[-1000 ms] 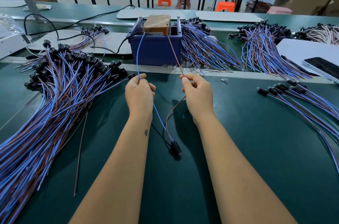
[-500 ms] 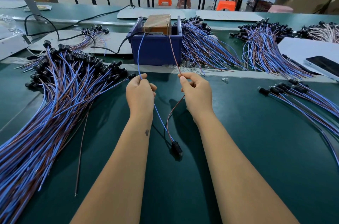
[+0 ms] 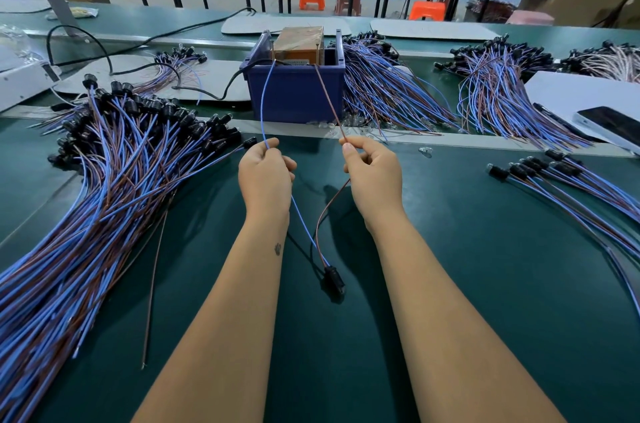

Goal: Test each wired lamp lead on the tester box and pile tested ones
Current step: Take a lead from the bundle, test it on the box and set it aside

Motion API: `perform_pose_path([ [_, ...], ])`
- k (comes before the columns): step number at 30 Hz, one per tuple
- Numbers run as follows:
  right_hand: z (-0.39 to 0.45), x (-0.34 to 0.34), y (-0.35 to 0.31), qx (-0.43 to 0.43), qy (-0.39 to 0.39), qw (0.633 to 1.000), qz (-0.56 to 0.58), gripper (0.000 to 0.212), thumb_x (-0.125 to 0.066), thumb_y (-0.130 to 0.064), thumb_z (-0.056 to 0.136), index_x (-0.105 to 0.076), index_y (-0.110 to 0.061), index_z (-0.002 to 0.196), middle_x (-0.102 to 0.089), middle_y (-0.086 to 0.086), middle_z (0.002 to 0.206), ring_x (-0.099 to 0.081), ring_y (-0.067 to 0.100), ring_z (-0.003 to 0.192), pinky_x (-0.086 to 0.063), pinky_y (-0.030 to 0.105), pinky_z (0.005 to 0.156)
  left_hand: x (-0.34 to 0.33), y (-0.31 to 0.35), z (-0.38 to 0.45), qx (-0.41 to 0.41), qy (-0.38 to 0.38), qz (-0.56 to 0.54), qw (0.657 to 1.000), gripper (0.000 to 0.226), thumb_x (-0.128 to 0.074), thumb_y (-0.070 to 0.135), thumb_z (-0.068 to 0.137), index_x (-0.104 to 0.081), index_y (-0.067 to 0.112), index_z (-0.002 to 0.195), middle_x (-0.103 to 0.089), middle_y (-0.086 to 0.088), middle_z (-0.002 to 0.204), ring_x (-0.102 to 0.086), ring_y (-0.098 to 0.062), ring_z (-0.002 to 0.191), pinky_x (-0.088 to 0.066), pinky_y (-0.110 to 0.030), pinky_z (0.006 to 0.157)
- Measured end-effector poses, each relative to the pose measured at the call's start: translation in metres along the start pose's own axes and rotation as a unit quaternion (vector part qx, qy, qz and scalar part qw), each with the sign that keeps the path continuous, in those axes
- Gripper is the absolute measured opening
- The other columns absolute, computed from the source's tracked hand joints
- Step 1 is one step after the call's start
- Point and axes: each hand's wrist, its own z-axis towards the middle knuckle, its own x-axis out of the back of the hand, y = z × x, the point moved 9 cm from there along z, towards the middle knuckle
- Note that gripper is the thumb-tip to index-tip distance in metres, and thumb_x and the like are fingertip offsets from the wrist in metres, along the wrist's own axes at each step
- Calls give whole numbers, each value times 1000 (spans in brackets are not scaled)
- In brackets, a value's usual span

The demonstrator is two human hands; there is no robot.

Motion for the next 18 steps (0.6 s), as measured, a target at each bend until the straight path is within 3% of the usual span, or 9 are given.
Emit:
perform_pose_path([
  [12,2,3,4,-19,15,999,21,19,-54,-25,97,-63,-38,86,-56,-6,63,-47,10,57,-46,32,63,0,0,0,5,1,-7,1000,30,-37,2,93,-60,17,107,-55,4,61,-44,-2,41,-40,-17,46],
  [18,1,5,6,-23,20,999,25,16,-54,-24,97,-64,-34,90,-57,-5,65,-50,10,61,-49,35,67,0,-1,1,4,1,-13,1000,30,-37,1,92,-59,15,107,-55,4,59,-44,-2,40,-40,-16,45],
])
